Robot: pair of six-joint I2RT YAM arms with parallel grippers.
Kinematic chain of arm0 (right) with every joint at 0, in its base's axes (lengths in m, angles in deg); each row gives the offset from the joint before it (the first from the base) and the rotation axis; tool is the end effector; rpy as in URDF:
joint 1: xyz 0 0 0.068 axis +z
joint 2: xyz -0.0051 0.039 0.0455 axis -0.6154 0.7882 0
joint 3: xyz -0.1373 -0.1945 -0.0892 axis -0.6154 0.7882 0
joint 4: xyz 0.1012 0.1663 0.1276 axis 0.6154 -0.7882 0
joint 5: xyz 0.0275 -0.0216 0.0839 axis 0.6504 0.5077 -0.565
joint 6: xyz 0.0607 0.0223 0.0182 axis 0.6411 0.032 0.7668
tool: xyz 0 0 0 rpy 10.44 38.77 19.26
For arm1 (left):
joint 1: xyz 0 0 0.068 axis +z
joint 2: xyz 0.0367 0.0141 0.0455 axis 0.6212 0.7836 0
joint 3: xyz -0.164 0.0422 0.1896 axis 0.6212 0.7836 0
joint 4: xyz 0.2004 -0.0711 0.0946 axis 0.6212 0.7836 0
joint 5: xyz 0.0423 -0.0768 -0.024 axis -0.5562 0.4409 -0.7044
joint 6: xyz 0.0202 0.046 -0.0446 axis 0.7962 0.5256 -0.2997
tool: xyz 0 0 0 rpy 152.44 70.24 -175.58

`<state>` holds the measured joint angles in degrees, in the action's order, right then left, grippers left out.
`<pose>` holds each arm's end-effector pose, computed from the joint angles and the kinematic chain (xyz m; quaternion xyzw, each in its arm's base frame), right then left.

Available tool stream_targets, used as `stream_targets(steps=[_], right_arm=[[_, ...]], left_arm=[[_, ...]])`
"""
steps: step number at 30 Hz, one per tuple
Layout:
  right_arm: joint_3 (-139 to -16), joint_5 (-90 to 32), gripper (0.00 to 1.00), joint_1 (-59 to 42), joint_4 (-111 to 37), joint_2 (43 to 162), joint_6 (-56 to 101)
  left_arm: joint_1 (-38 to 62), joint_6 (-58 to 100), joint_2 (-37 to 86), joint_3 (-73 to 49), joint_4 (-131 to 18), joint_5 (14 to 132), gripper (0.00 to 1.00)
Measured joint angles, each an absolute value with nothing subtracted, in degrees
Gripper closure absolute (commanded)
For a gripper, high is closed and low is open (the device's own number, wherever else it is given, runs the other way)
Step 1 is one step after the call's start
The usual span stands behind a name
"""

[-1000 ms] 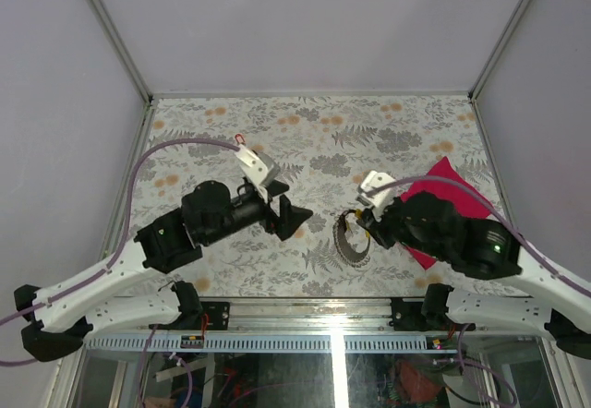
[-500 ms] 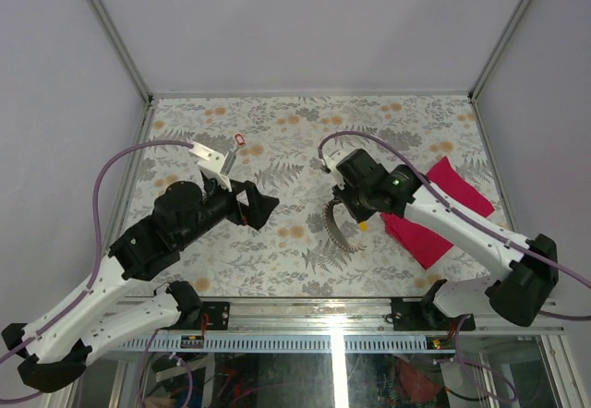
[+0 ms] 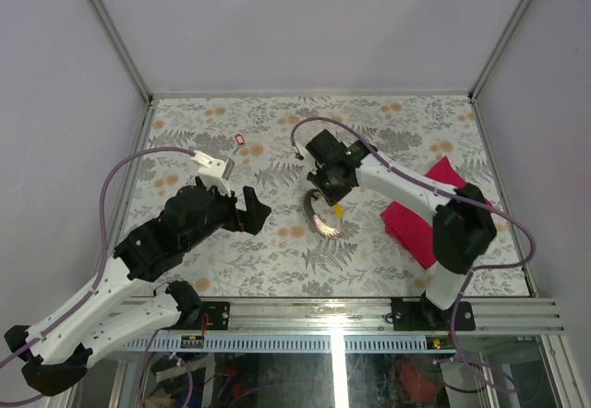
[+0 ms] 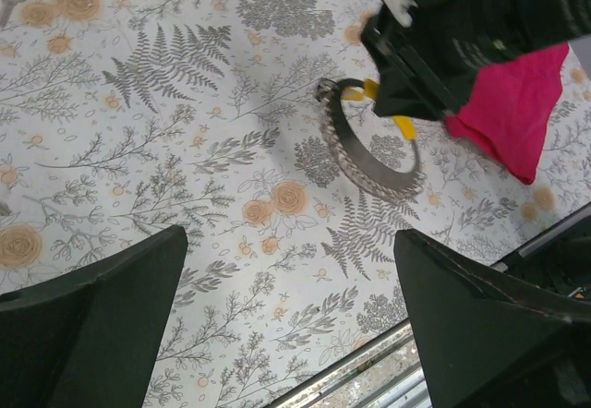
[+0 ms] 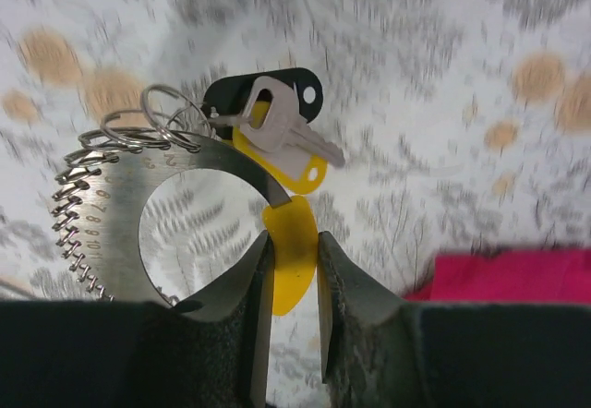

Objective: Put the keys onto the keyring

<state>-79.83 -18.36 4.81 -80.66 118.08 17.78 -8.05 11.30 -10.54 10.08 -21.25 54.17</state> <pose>0.2427 0.2204 0.2301 -0.3314 0.9144 0.0622 0.2239 0.1104 -0.1017 0.3173 0.1280 0.8243 -0.2402 0.4964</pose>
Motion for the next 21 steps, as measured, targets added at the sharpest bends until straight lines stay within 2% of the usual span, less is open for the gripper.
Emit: stream_targets(steps=[7, 10, 13, 18, 21], right_arm=[[-104.5, -20.3, 0.97, 3.5, -81.6, 138.8, 14.9], [-109.5, -20.3, 0.95, 2.9, -81.0, 143.9, 14.1], [-107.0, -20.3, 0.94, 2.4, -80.8, 144.9, 13.8], [-96.1, -20.3, 0.91, 2.1, -79.6, 144.8, 13.9], [-92.7, -20.8, 0.86, 2.1, -79.0, 143.1, 14.0]], left_arm=[[-6.8, 9.8, -12.0, 11.3, -20.5, 54.0, 0.02], [-6.8, 9.2, -12.9, 11.8, -20.3, 54.0, 0.01], [-6.8, 8.8, -14.3, 12.6, -19.9, 53.8, 0.01], [-6.8, 8.1, -15.7, 14.2, -18.8, 53.6, 0.01], [-6.8, 7.9, -15.5, 14.9, -18.7, 53.6, 0.01]])
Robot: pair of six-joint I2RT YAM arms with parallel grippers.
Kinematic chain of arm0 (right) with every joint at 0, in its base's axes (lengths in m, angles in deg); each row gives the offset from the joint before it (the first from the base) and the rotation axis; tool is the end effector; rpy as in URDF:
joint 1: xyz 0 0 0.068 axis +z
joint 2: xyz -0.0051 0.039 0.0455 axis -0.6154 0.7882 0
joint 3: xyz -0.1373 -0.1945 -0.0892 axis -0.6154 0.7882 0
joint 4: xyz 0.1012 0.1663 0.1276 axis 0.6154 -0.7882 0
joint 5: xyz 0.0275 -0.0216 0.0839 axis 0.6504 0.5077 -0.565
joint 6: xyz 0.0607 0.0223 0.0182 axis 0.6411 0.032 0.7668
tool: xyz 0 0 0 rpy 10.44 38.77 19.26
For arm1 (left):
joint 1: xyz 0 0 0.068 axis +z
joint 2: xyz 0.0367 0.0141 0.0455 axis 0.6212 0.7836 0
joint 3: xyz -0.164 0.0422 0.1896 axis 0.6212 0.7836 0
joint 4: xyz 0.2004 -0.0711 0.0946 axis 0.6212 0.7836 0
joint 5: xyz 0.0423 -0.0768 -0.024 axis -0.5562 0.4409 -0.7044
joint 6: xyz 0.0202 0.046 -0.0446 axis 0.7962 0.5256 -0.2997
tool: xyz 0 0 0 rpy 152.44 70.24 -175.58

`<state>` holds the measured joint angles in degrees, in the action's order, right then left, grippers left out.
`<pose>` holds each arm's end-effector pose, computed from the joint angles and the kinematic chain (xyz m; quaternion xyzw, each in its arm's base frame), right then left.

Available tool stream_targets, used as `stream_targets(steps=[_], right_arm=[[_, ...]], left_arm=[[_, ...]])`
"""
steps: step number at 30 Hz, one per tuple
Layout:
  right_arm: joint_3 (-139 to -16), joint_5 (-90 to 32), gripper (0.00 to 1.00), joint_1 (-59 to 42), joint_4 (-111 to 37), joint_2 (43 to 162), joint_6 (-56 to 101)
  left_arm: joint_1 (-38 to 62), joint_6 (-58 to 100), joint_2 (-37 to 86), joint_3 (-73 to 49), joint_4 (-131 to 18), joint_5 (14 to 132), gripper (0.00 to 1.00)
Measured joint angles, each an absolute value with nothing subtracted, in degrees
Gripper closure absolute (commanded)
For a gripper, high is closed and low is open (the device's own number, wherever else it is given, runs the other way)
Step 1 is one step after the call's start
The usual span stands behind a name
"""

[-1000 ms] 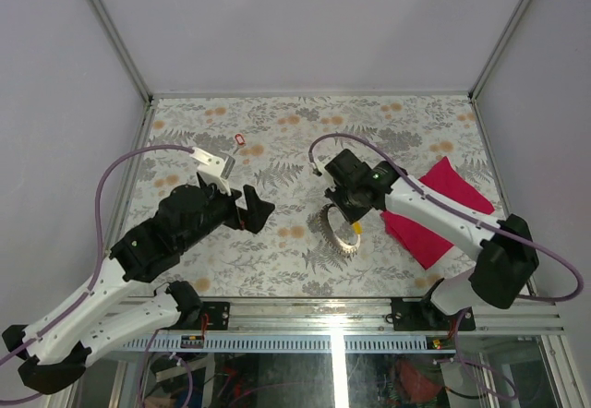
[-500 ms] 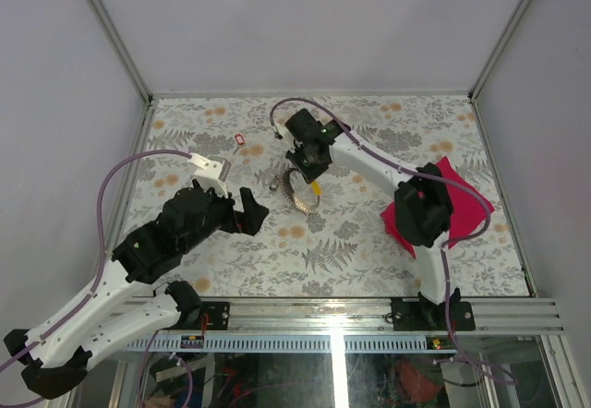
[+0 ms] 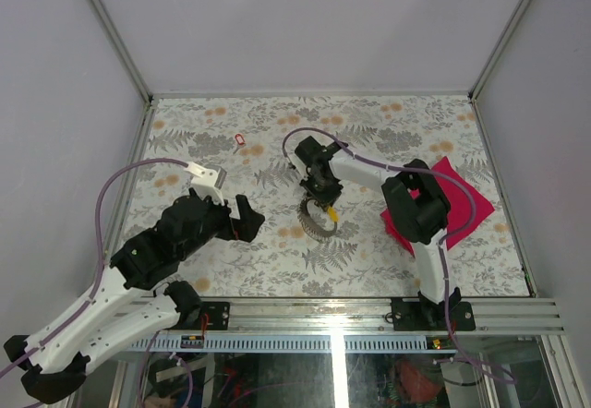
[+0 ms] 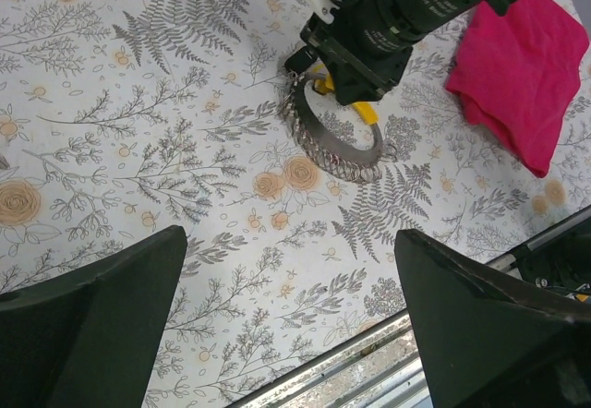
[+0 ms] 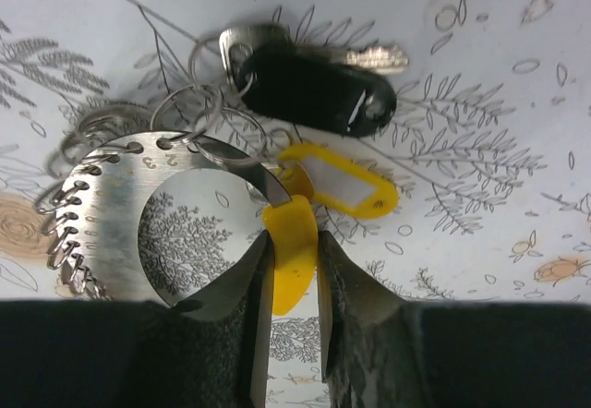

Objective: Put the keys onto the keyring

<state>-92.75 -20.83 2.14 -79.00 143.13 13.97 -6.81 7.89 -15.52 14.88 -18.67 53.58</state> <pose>0.3055 0.2563 0.1402 -0.3520 0.9253 0.0396 0.1355 0.1020 -0.0878 0.2963 0.0953 0.8397 -0.2348 0.4803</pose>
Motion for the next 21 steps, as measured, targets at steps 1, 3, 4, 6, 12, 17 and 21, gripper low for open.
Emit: stream_targets(steps=[1, 3, 4, 6, 12, 17, 21], right_arm=[[-91.7, -20.9, 0.82, 2.1, -78.6, 142.4, 14.0], [-89.6, -20.8, 0.75, 2.1, -78.0, 141.1, 14.1], [-88.4, -20.8, 0.71, 2.1, -77.5, 140.3, 14.1], [-86.1, -20.7, 0.62, 2.1, -77.5, 138.8, 14.2], [-79.1, -20.3, 0.44, 2.1, -77.2, 132.6, 15.3], [-73.6, -20.3, 0.31, 2.1, -75.5, 122.5, 17.1], [-68.2, -20.2, 0.09, 2.0, -72.4, 110.3, 20.4]], left_arm=[[-6.8, 7.8, -15.4, 15.1, -18.7, 53.6, 0.01], [-6.8, 7.7, -15.3, 15.2, -18.7, 53.6, 0.01], [-6.8, 7.6, -15.3, 15.3, -18.7, 53.6, 0.01], [-6.8, 7.4, -15.2, 15.4, -18.7, 53.6, 0.0], [-6.8, 6.9, -13.0, 15.4, -18.9, 53.7, 0.0], [-6.8, 5.6, -8.1, 15.4, -18.9, 53.9, 0.0], [-6.8, 3.5, -4.3, 14.6, -18.8, 54.5, 0.0]])
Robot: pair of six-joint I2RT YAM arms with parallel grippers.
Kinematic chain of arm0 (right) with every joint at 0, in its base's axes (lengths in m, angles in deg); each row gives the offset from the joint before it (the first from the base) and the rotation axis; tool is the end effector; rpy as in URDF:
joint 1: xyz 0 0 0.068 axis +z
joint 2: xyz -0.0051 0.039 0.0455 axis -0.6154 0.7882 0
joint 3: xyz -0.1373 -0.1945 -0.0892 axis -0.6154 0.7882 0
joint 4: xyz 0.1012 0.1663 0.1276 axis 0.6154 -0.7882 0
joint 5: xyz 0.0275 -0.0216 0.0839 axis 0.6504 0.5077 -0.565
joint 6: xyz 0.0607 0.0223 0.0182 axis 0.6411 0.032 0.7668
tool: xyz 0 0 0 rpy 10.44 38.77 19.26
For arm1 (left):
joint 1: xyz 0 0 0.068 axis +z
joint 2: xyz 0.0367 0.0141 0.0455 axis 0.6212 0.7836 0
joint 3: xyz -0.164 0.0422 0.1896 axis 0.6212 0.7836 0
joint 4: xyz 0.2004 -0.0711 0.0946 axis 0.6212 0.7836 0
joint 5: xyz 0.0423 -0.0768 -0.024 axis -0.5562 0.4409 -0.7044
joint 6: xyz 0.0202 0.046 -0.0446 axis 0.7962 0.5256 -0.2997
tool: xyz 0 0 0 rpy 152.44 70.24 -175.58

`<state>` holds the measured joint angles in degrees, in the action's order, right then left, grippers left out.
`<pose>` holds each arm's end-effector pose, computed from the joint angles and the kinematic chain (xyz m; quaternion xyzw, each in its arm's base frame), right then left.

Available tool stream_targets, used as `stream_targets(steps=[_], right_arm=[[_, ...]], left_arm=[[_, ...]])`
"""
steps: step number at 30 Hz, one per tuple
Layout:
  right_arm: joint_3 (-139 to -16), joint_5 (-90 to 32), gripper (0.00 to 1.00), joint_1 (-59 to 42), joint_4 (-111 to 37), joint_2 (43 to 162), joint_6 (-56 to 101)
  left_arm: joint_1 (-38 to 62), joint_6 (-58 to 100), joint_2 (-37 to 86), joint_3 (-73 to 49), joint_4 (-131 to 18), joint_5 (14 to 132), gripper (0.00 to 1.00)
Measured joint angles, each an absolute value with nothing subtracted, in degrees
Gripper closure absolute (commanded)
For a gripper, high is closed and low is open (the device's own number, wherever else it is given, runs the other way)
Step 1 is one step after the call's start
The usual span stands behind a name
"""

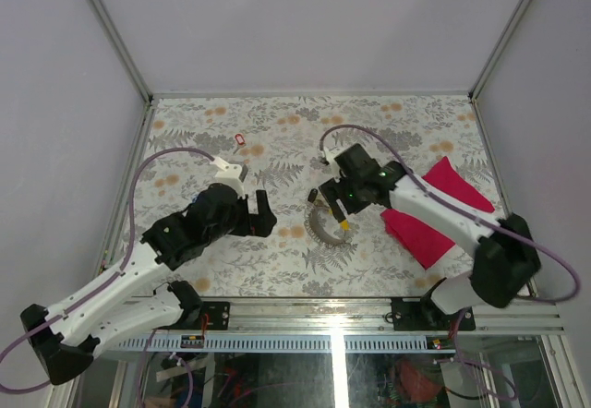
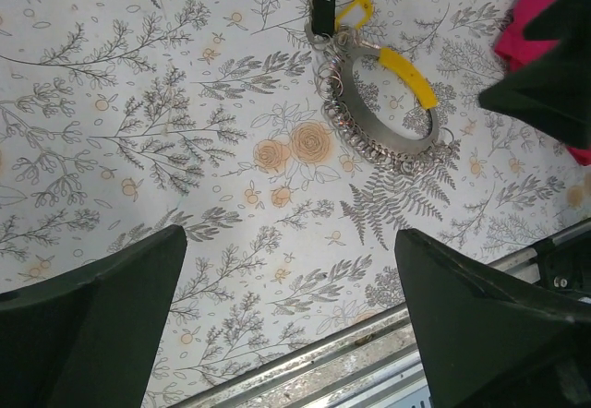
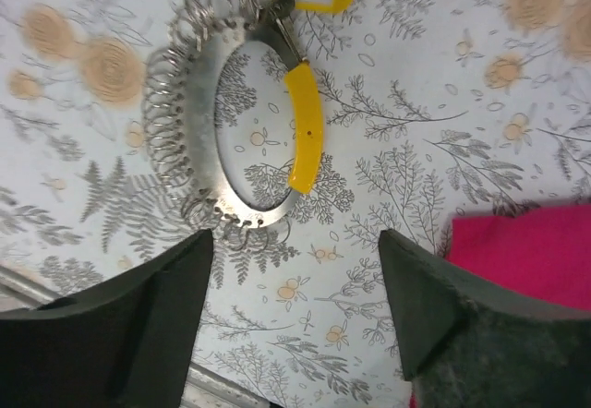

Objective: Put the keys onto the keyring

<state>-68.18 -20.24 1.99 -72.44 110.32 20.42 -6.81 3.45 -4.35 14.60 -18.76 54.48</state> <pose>0.2322 0.1928 0.2213 -0.2880 0.9195 0.0907 0.2518 0.1251 -0.1123 0.2724 0.0807 0.8873 -0.2058 0.4048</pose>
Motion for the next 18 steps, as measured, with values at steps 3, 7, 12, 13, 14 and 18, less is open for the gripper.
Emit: stream_targets(steps=[3, 7, 12, 13, 14, 18], right_arm=[[-63.8, -20.3, 0.01, 2.0, -69.8, 99.4, 24.0], [-58.3, -20.6, 0.01, 2.0, -66.7, 83.3, 26.8], [-54.8, -18.9, 0.01, 2.0, -66.2, 67.6, 28.3], [-54.0, -18.6, 0.01, 2.0, -66.1, 65.4, 28.4], [-52.5, -18.3, 0.01, 2.0, -65.8, 62.0, 28.6], [-47.7, -17.9, 0.01, 2.0, -66.0, 52.7, 29.0]], left_arm=[[-6.8, 1.5, -1.5, 13.1, -18.7, 54.6, 0.0], [-6.8, 0.3, -0.4, 12.4, -18.8, 54.6, 0.0], [-6.8, 0.3, -3.2, 12.4, -18.9, 53.0, 0.0], [-6.8, 0.3, -3.8, 12.3, -18.8, 52.4, 0.0], [-6.8, 0.3, -4.4, 12.2, -18.6, 51.6, 0.0], [-6.8, 0.3, -7.4, 11.9, -17.2, 48.1, 0.0]])
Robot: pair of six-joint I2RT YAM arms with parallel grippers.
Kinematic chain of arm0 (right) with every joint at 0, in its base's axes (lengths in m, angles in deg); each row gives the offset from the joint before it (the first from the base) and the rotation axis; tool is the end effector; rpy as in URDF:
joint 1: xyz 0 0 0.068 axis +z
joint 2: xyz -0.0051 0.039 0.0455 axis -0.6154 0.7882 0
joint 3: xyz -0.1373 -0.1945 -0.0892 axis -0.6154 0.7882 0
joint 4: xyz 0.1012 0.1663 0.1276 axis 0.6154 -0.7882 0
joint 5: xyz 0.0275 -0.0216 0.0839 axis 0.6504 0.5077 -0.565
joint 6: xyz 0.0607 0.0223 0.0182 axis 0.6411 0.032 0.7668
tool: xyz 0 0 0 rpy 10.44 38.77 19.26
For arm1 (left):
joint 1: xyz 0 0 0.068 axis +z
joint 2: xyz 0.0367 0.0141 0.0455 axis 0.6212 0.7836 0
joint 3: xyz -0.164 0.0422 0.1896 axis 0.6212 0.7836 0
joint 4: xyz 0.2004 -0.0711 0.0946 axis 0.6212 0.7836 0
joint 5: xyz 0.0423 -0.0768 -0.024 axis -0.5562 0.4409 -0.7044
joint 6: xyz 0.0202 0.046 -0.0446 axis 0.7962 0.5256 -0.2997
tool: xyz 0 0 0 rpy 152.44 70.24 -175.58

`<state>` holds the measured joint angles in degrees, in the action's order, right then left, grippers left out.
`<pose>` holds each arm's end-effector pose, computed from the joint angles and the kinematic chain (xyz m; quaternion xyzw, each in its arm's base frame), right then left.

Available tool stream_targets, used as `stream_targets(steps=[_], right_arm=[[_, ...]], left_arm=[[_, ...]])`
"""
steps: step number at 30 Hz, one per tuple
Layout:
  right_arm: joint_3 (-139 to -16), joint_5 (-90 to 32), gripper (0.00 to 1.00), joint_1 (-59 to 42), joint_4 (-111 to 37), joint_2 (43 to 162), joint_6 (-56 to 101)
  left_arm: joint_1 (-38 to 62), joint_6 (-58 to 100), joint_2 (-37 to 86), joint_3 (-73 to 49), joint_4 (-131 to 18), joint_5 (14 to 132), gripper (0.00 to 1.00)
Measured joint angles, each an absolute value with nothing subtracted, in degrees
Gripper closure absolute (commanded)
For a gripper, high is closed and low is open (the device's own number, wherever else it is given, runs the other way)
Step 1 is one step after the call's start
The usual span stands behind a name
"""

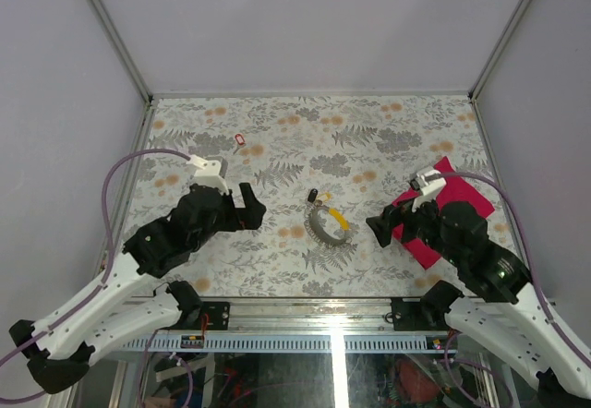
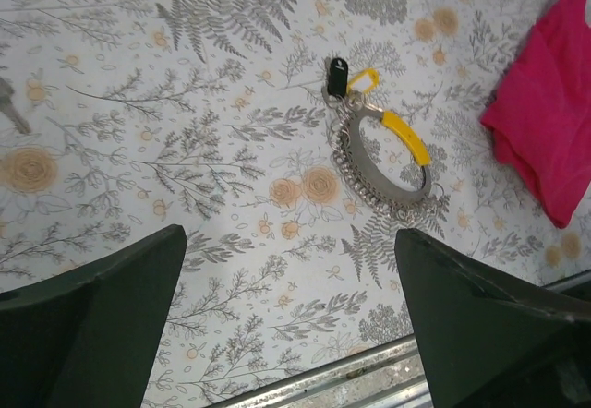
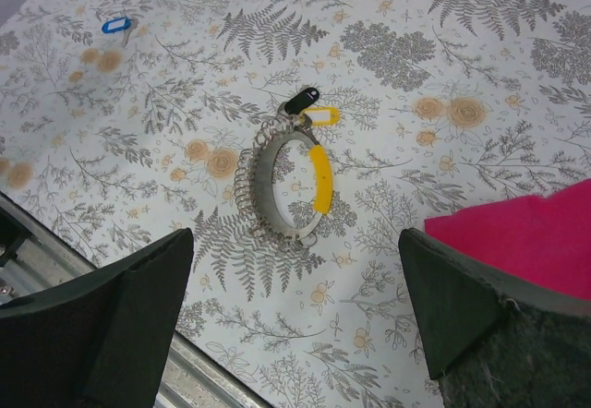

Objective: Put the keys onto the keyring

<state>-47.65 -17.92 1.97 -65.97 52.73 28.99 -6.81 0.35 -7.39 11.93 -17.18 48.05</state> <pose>0.0993 0.0785 0.3178 -0.1636 0.7786 0.2483 0.5526 0.1208 -0.0997 0.2926 0.0247 0.8700 -0.1978 0.4510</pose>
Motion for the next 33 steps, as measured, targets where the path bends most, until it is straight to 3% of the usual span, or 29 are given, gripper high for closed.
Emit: stream_targets(steps=[9, 33], right_arm=[[-41.6, -17.7, 0.01, 2.0, -66.3, 43.4, 29.8], [-40.8, -17.6, 0.01, 2.0, -66.3, 43.7, 29.8]], left_arm=[[-6.8, 2.5, -13.4, 12.7, -16.3, 42.8, 0.0], [-6.8, 7.1, -18.9, 16.9, -17.8, 43.3, 0.0]])
